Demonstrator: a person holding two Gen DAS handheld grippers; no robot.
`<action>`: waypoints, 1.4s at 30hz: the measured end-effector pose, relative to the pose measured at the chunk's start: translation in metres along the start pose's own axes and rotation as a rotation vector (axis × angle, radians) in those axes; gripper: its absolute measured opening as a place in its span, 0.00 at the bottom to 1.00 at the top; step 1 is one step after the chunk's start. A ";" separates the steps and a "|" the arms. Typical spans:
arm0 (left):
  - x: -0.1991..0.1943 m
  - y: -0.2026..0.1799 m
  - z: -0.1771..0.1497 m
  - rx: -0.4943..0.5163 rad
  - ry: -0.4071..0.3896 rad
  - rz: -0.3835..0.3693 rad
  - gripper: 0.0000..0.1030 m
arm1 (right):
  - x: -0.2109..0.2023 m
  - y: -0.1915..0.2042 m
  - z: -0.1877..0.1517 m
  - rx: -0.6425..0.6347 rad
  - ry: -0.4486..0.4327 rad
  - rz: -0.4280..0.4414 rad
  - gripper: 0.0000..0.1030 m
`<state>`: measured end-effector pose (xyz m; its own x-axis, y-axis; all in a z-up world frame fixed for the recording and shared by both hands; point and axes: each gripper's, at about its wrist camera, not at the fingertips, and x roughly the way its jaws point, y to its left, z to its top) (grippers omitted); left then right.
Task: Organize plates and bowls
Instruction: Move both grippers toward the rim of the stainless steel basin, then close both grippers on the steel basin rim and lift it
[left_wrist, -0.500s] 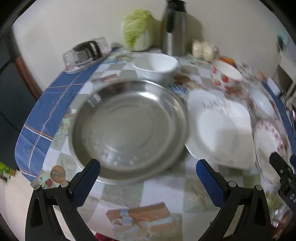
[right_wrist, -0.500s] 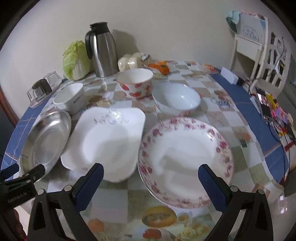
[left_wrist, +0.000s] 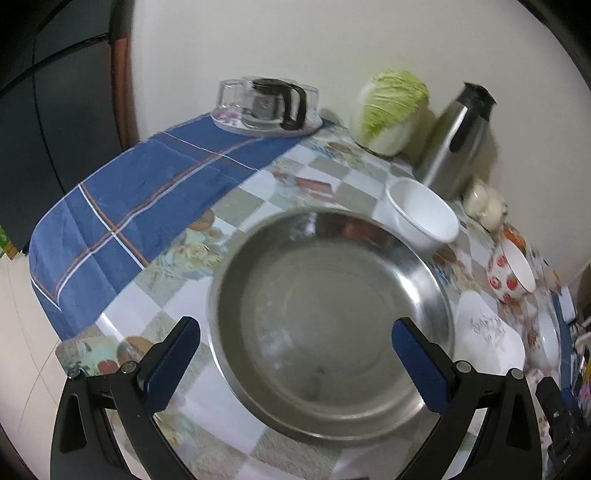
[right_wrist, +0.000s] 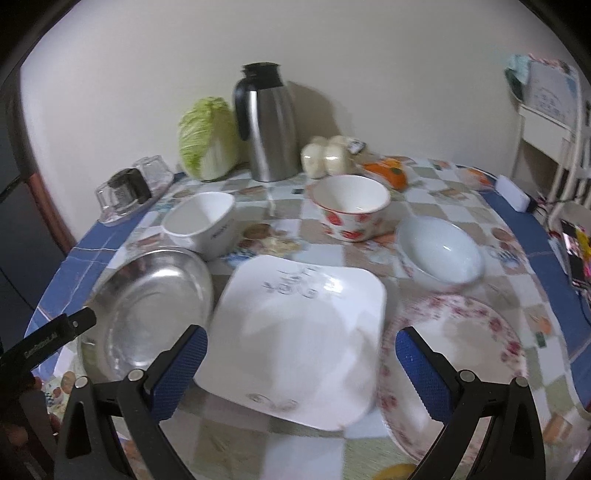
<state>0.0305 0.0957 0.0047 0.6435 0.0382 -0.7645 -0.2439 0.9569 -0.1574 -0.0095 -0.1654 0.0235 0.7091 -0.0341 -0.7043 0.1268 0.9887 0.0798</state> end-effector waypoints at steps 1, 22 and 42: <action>0.002 0.002 0.002 -0.001 0.002 -0.003 1.00 | 0.002 0.005 0.001 -0.006 -0.002 0.002 1.00; 0.047 0.049 0.013 -0.124 0.105 0.008 0.99 | 0.054 0.066 0.019 -0.079 0.061 0.109 1.00; 0.080 0.060 0.007 -0.167 0.224 0.005 0.17 | 0.103 0.073 0.020 -0.056 0.191 0.194 0.35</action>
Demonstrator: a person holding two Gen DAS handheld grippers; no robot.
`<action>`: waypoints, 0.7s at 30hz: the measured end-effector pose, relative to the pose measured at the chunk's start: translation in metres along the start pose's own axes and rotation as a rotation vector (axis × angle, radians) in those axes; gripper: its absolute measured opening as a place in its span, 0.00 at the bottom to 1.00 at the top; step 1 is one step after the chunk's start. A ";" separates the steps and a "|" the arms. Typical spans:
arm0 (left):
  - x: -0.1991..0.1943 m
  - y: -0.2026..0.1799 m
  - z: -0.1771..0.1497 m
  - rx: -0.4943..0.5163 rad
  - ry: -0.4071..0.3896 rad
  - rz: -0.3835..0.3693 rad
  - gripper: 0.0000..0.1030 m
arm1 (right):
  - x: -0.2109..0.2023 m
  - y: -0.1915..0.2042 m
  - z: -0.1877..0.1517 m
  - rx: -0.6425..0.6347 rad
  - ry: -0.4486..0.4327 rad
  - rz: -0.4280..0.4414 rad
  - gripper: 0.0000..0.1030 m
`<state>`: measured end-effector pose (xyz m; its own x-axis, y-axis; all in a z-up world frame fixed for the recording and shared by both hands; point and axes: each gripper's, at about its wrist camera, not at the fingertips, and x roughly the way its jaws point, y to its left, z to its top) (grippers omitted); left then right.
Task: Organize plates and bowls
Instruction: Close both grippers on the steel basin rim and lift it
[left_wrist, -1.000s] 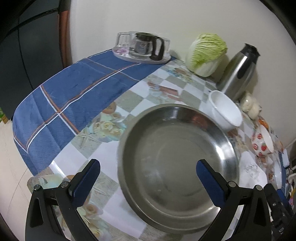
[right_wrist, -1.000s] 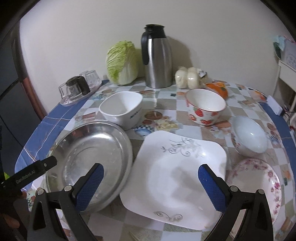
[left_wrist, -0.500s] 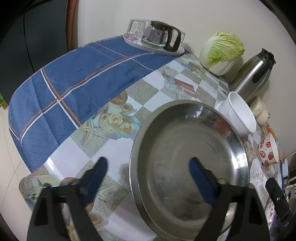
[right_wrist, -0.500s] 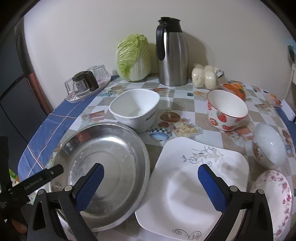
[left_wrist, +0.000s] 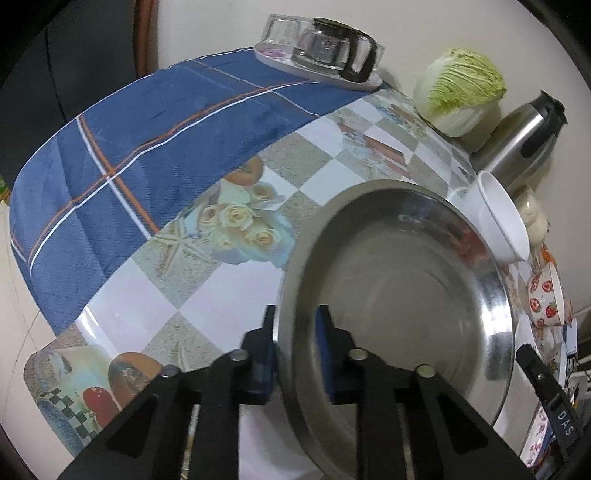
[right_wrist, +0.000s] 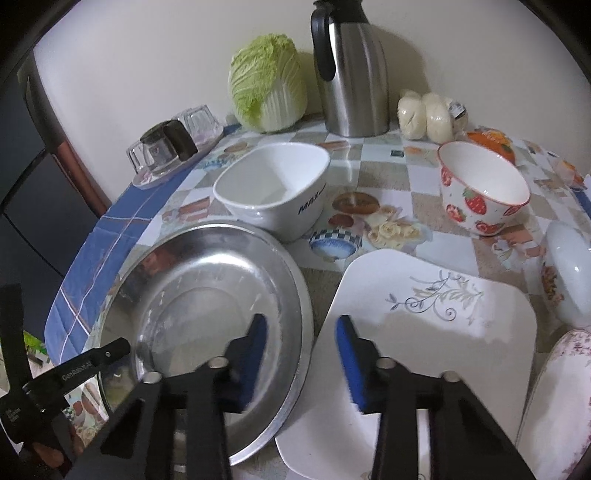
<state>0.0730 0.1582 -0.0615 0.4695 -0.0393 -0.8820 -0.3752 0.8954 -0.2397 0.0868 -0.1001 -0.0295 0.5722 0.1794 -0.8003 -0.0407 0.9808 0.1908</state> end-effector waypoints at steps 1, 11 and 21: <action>0.000 0.002 0.000 -0.006 0.002 -0.007 0.16 | 0.001 0.000 -0.001 0.002 0.007 0.004 0.32; -0.009 0.032 -0.001 -0.082 -0.011 0.028 0.17 | 0.005 0.016 -0.008 -0.046 0.035 0.041 0.28; -0.013 0.045 -0.002 -0.110 -0.028 0.032 0.17 | 0.018 0.031 -0.016 -0.087 0.079 0.055 0.28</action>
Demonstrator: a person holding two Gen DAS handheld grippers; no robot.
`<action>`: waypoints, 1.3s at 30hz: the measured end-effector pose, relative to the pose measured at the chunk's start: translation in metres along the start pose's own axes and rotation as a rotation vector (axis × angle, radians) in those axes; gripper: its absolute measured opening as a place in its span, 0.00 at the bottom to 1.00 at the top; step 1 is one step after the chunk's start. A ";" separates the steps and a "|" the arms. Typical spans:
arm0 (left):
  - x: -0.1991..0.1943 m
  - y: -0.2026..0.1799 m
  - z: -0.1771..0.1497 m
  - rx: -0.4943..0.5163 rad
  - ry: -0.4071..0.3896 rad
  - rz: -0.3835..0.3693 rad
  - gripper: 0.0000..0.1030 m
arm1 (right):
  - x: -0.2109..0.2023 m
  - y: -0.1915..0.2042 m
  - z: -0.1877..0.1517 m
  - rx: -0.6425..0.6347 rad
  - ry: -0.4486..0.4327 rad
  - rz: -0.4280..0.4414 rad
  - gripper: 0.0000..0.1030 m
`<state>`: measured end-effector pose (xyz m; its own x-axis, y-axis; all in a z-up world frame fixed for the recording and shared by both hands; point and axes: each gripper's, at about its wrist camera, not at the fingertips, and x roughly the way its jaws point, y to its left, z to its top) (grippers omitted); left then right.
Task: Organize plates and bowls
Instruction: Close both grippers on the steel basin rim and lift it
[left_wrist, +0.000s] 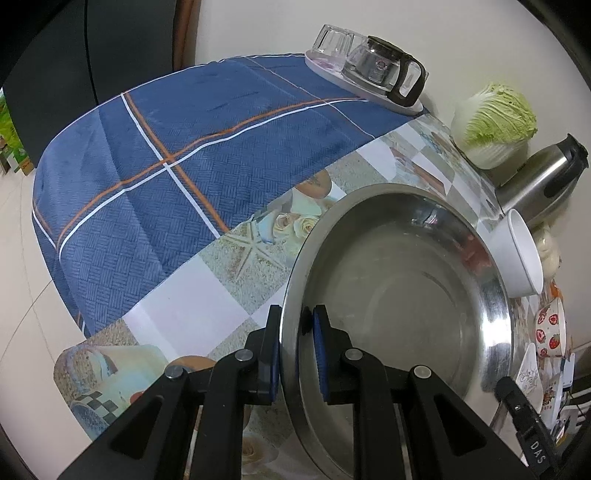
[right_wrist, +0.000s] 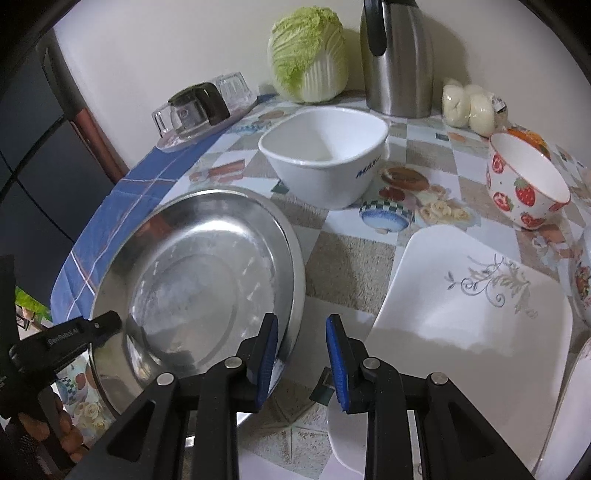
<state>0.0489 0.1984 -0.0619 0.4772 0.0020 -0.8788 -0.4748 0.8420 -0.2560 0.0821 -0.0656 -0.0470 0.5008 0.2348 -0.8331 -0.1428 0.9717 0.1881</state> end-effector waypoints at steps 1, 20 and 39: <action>0.000 -0.001 0.000 0.002 -0.002 0.000 0.17 | 0.002 0.000 -0.001 0.001 0.007 0.008 0.26; -0.006 0.000 -0.003 0.016 -0.018 0.001 0.15 | 0.013 0.011 -0.007 -0.028 0.052 0.050 0.17; -0.056 -0.009 -0.006 0.057 -0.161 -0.025 0.15 | -0.044 0.017 -0.003 -0.050 -0.054 0.120 0.18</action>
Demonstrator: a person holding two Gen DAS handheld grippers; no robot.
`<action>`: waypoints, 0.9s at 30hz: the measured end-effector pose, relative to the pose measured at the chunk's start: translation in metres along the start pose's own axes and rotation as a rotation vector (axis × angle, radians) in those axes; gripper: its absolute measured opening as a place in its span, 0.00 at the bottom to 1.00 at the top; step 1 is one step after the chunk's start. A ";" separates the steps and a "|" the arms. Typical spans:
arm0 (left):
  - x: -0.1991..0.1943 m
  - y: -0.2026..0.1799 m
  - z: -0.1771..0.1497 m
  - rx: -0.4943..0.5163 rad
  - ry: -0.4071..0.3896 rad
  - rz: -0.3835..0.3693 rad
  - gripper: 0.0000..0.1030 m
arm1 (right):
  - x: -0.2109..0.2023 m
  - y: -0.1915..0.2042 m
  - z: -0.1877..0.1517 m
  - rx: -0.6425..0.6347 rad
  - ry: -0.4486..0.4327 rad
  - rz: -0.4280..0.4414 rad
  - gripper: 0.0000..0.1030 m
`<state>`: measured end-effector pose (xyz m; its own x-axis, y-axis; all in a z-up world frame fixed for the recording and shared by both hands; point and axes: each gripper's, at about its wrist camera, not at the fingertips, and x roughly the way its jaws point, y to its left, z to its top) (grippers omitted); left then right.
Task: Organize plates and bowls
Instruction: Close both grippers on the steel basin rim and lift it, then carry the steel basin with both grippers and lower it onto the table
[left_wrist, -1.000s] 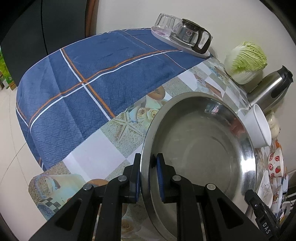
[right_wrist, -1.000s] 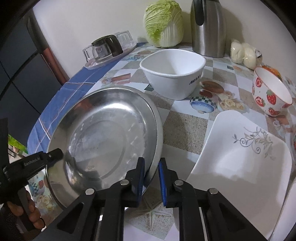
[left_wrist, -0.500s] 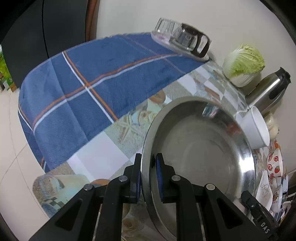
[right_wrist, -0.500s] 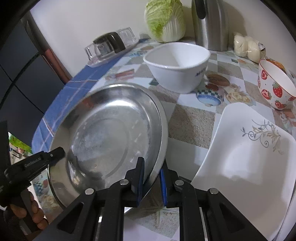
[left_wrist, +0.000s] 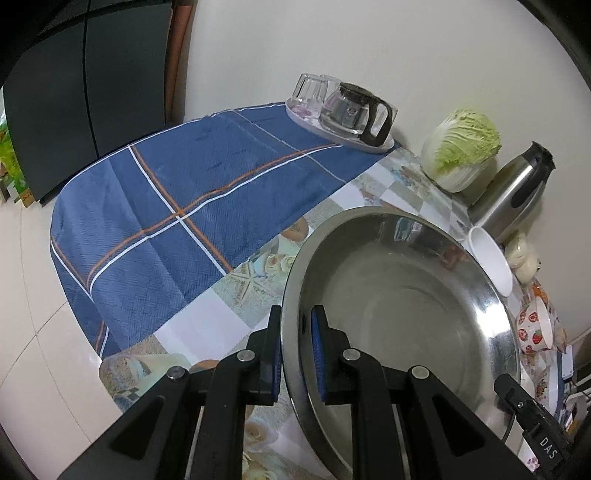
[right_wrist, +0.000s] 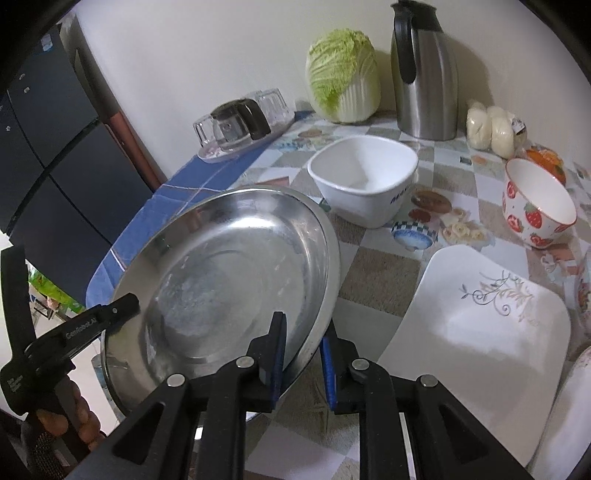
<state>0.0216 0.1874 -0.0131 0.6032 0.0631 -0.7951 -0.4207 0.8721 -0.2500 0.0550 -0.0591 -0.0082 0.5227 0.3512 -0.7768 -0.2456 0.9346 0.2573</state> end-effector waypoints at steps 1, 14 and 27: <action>-0.003 -0.002 0.000 0.000 -0.003 -0.003 0.15 | -0.004 -0.001 0.000 0.002 -0.007 0.005 0.19; -0.031 -0.066 -0.009 0.132 -0.046 -0.025 0.15 | -0.048 -0.046 -0.007 0.057 -0.066 -0.008 0.19; -0.029 -0.148 -0.031 0.242 0.001 -0.085 0.15 | -0.085 -0.122 -0.022 0.206 -0.098 -0.047 0.20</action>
<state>0.0450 0.0416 0.0301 0.6285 -0.0161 -0.7777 -0.1936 0.9651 -0.1765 0.0224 -0.2039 0.0133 0.6093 0.3012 -0.7335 -0.0524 0.9383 0.3417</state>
